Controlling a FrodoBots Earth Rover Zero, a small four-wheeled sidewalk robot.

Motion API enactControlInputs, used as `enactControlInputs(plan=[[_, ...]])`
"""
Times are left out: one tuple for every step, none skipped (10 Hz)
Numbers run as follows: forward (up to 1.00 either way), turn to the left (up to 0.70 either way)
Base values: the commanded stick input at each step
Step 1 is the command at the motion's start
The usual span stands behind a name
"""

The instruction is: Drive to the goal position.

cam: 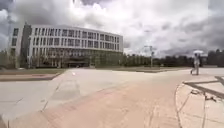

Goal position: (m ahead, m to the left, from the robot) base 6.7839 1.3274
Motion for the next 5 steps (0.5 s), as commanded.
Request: enactControlInputs(plan=[[0.70, 0.00], [0.70, 0.00], [0.70, 0.00], [0.70, 0.00], [0.70, 0.00]])
